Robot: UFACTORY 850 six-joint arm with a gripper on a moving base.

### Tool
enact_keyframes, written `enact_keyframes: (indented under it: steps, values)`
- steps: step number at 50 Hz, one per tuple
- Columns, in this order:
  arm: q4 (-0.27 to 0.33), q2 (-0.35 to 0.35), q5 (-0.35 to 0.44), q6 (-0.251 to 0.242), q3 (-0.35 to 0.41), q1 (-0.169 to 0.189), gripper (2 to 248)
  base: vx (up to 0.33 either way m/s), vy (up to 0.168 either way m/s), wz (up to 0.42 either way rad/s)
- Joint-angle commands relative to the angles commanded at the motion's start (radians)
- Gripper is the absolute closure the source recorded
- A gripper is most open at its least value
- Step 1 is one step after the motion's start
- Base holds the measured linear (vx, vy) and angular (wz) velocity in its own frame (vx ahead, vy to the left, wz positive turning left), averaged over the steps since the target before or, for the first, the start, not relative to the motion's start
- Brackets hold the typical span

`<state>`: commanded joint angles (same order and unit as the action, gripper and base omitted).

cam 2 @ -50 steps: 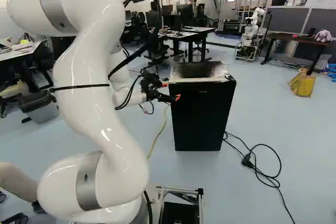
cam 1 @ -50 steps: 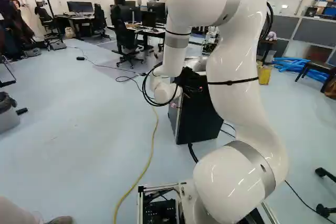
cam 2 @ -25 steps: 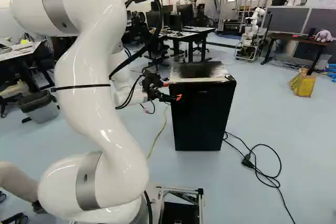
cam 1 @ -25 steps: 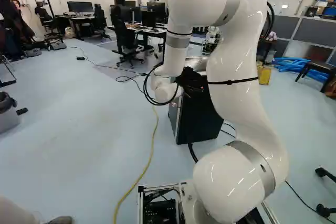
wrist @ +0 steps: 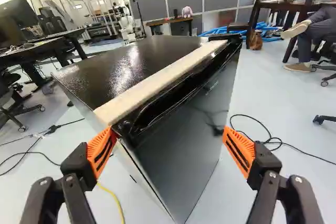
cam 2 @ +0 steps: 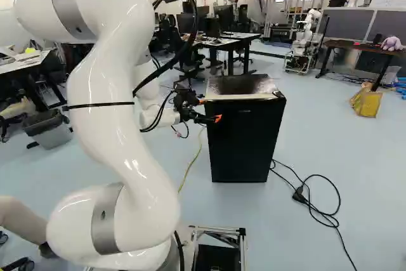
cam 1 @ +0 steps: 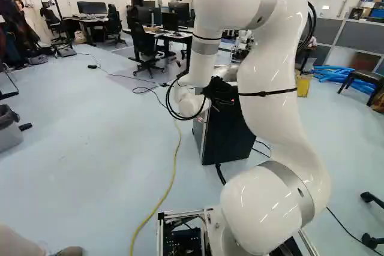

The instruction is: Grab a drink from the fridge

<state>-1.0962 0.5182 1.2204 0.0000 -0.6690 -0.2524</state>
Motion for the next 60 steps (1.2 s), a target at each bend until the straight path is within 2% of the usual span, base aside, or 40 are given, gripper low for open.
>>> enact_keyframes:
  steps: [20, 60]
  values:
    - [0.0, -0.031, 0.0, 0.0, 0.048, 0.017, 3, -0.001, -0.003, -0.005]
    - [0.0, -0.125, 0.0, 0.0, 0.192, 0.057, 3, 0.0, 0.0, 0.0]
